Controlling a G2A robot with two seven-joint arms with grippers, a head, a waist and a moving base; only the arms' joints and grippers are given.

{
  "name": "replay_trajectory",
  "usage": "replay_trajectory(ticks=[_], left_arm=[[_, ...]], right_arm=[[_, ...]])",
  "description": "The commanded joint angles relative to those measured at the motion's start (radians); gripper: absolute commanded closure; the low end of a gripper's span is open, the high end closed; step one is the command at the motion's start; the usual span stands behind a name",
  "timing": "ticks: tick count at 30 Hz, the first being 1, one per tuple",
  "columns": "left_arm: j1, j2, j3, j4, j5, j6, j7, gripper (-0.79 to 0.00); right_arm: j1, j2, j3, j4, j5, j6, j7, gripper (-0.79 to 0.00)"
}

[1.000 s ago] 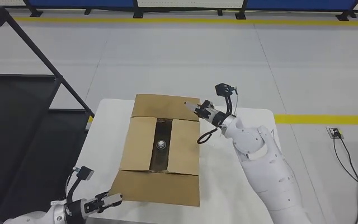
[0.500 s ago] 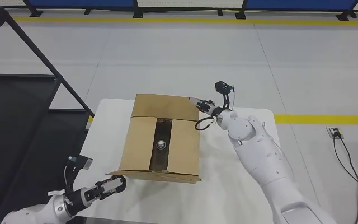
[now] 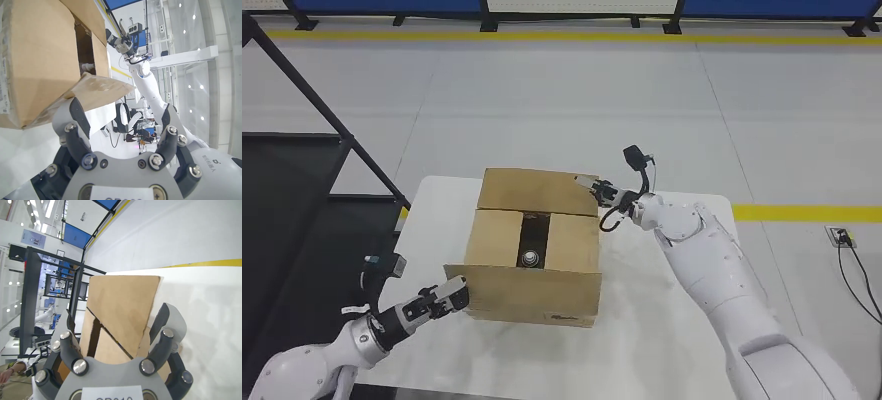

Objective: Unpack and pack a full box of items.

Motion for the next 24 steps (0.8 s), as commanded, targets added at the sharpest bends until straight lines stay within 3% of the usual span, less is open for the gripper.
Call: replay_trajectory(ticks=[1,17,21,24], left_arm=[[-0.014,0.0,0.016,0.004,0.018,0.009,0.012,-0.785],[-0.086,-0.005,0.109,0.012,0.126,0.067,0.093,-0.785],[-0.116,-0.006,0.134,0.031,0.142,0.089,0.108,-0.785],[-0.14,-0.009,0.16,0.048,0.169,0.106,0.128,-0.785]], right_arm=[[0.012,0.001,0.013,0.023,0.041,-0.045,0.047,-0.785],[0.026,0.028,0.064,-0.012,0.173,-0.241,0.251,-0.785],[0.006,0.04,0.069,-0.071,0.184,-0.248,0.314,-0.785],[-0.017,0.05,0.069,-0.124,0.168,-0.199,0.319,-0.785]])
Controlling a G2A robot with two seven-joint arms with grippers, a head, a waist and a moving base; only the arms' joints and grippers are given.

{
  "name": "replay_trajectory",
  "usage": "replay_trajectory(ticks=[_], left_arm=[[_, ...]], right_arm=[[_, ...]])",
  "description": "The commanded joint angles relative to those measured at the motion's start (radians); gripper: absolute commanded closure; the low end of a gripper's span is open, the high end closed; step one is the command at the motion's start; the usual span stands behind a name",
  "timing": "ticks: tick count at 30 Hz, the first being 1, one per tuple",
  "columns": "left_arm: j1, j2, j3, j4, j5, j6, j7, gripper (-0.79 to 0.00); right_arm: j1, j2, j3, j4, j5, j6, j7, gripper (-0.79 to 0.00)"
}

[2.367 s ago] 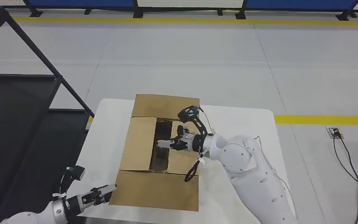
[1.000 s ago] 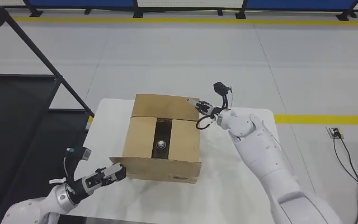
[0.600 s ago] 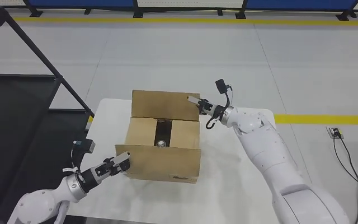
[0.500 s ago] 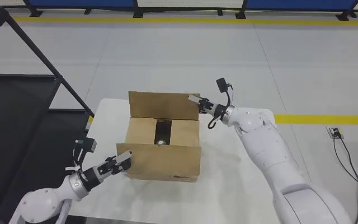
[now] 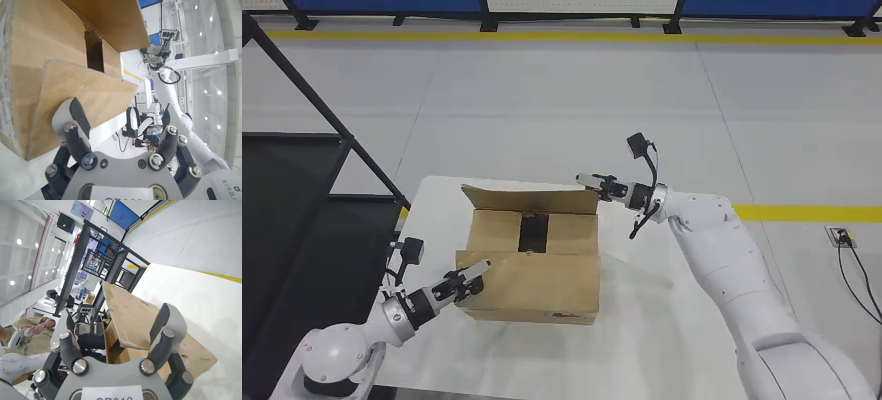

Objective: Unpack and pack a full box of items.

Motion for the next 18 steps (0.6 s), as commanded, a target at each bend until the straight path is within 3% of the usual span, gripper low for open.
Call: replay_trajectory(ticks=[1,7,18], left_arm=[[-0.016,-0.002,0.02,0.014,0.008,0.006,0.008,-0.785],[-0.061,-0.006,0.054,0.058,0.017,0.019,0.023,-0.785],[-0.129,-0.013,0.104,0.109,0.023,0.031,0.026,-0.785]], right_arm=[[-0.019,0.005,-0.003,-0.046,-0.009,0.043,0.013,-0.785],[-0.106,0.026,-0.012,-0.217,-0.052,0.201,0.079,-0.785],[-0.33,0.069,0.028,-0.582,-0.074,0.474,0.098,-0.785]])
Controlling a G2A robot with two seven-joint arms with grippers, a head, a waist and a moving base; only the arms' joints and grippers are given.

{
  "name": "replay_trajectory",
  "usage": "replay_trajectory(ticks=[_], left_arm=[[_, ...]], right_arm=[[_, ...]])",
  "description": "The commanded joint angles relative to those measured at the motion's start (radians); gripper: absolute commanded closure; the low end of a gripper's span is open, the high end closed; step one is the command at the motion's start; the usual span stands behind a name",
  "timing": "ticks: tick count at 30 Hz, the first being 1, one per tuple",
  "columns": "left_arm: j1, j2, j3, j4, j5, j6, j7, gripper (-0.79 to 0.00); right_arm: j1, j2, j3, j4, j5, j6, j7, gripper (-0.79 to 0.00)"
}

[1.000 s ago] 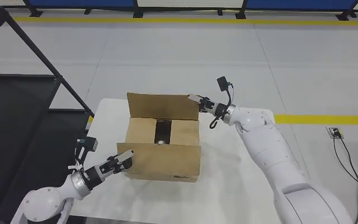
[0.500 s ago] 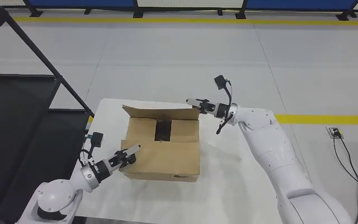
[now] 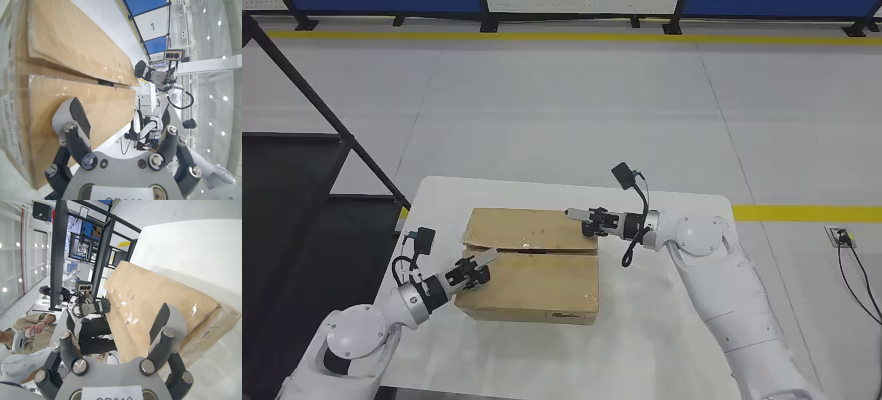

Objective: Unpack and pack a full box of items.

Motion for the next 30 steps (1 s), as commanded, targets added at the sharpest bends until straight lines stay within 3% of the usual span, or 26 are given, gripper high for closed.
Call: replay_trajectory(ticks=[1,7,18,30], left_arm=[[-0.012,-0.002,0.011,0.008,0.001,0.001,0.002,-0.785],[-0.03,-0.006,0.03,0.024,-0.001,-0.008,0.024,-0.785],[-0.034,-0.014,0.016,0.043,-0.045,-0.025,0.11,-0.785],[-0.097,-0.028,0.042,0.17,-0.149,-0.029,0.097,-0.785]], right_arm=[[-0.03,0.004,-0.002,-0.05,0.002,0.051,0.01,-0.785],[-0.069,0.008,-0.024,-0.106,0.023,0.101,0.022,-0.785],[-0.055,0.005,-0.077,-0.077,0.044,0.107,0.001,-0.785],[-0.062,0.013,-0.086,-0.069,0.074,0.046,0.007,-0.785]])
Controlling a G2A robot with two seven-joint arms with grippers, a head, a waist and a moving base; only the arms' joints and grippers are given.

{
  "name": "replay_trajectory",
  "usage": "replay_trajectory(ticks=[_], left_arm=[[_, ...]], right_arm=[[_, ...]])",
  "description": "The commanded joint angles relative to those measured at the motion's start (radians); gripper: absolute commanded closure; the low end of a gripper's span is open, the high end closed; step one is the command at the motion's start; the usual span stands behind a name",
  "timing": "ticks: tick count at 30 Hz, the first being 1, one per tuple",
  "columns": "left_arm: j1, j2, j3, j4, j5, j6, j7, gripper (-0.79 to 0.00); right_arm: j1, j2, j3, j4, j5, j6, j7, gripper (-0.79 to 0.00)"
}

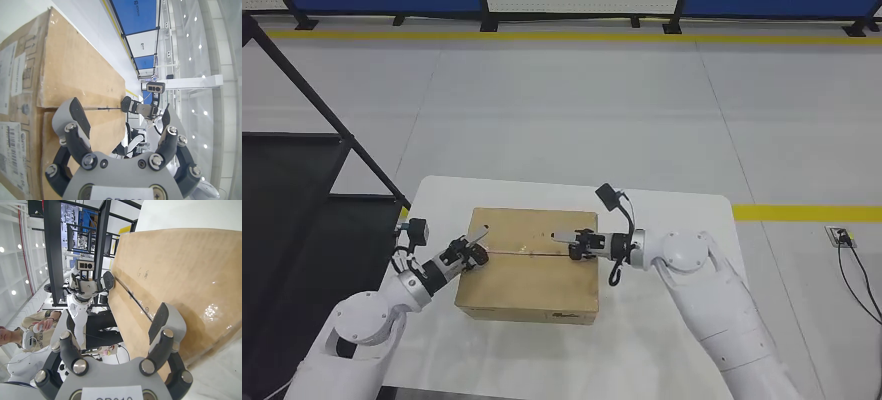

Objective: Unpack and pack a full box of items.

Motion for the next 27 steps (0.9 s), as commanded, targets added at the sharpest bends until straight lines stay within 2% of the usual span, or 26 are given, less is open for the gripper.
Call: replay_trajectory(ticks=[1,8,14,20,27], left_arm=[[-0.009,-0.002,0.005,0.02,-0.007,0.001,0.003,-0.785],[-0.032,-0.008,0.018,0.058,-0.034,0.004,0.001,-0.785],[-0.043,-0.012,0.027,0.077,-0.039,0.005,0.0,-0.785],[-0.056,-0.014,0.028,0.086,-0.04,0.01,-0.001,-0.785],[-0.069,-0.017,0.032,0.09,-0.037,0.015,-0.006,-0.785]], right_arm=[[-0.004,0.003,0.001,-0.009,0.004,-0.023,0.007,-0.785],[-0.078,0.025,0.059,-0.085,0.022,-0.129,-0.029,-0.785],[-0.282,0.065,0.182,-0.274,0.008,-0.205,-0.071,-0.785],[-0.492,0.089,0.256,-0.431,-0.037,-0.2,-0.156,-0.785],[-0.601,0.096,0.26,-0.432,-0.09,-0.162,-0.291,-0.785]])
